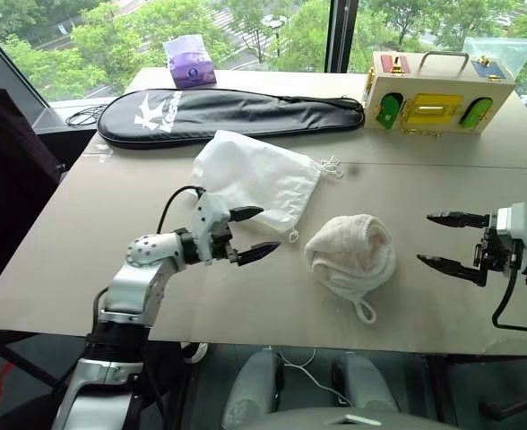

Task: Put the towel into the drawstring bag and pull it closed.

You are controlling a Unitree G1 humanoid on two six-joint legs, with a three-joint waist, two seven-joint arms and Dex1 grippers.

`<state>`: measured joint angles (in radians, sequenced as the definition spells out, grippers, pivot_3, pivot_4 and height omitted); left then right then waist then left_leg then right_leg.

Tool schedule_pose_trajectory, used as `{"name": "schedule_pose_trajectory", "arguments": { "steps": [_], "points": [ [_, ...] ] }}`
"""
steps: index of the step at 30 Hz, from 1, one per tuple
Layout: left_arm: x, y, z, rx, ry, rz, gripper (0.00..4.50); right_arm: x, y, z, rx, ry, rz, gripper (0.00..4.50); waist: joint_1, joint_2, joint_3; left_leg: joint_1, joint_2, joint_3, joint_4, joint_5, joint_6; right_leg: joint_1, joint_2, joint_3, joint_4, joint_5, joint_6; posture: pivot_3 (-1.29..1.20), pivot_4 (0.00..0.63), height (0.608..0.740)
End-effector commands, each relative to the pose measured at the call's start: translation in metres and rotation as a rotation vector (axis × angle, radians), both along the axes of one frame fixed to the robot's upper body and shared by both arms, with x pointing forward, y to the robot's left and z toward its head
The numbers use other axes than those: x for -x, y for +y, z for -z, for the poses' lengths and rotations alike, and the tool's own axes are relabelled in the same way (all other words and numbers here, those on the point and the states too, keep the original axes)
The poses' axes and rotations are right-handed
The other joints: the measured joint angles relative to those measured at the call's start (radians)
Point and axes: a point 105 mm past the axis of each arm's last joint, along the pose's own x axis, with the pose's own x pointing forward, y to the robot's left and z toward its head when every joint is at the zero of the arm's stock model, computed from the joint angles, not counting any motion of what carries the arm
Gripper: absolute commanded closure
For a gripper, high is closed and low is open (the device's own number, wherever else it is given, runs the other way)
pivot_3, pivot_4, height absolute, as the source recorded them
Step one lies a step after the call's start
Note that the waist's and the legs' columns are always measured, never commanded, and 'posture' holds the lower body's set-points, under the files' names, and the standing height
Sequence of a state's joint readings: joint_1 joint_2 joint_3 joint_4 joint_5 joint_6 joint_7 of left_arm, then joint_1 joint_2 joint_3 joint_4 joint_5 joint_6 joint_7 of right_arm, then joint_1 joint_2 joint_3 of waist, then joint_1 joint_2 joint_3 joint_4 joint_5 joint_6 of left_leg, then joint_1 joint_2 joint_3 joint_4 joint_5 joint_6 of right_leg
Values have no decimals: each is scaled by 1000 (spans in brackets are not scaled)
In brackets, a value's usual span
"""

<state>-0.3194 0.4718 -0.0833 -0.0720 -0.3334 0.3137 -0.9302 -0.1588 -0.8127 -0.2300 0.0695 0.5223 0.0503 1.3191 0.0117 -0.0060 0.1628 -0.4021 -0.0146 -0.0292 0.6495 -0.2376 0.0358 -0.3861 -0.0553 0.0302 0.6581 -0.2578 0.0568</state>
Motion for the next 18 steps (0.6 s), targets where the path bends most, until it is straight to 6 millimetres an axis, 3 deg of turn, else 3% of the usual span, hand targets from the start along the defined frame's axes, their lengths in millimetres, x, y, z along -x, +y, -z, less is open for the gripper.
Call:
{"name": "schedule_pose_trajectory", "arguments": {
  "steps": [1, 6, 12, 18],
  "points": [
    [-12, -22, -10, -70, -80, -82, 0, 5, 8, -21, -35, -45, -14, 81, 1, 0, 0, 0, 0, 0, 0, 0, 0, 0, 0, 0, 0, 0, 0, 0, 150, 740],
    [-38, -52, -17, -131, -245, -301, 0, 8, 16, -32, -97, -65, -5, 81, 3, -2, 1, -1, -1, 0, 1, 0, 0, 0, 2, -1, 0, 0, 0, 0, 150, 740],
    [-58, -57, -10, -224, -314, -453, 0, 8, 12, -29, -91, -60, 28, 81, 0, -3, 2, -1, -1, 0, 1, 0, 0, 0, 5, -1, 0, 0, 1, 0, 150, 740],
    [-63, -62, 0, -272, -308, -501, 0, 6, 3, -31, -80, -86, 84, 81, 4, -3, 2, -2, -2, -1, 2, 0, 0, 0, 4, -2, 0, 0, 1, 0, 150, 740]
  ]
}}
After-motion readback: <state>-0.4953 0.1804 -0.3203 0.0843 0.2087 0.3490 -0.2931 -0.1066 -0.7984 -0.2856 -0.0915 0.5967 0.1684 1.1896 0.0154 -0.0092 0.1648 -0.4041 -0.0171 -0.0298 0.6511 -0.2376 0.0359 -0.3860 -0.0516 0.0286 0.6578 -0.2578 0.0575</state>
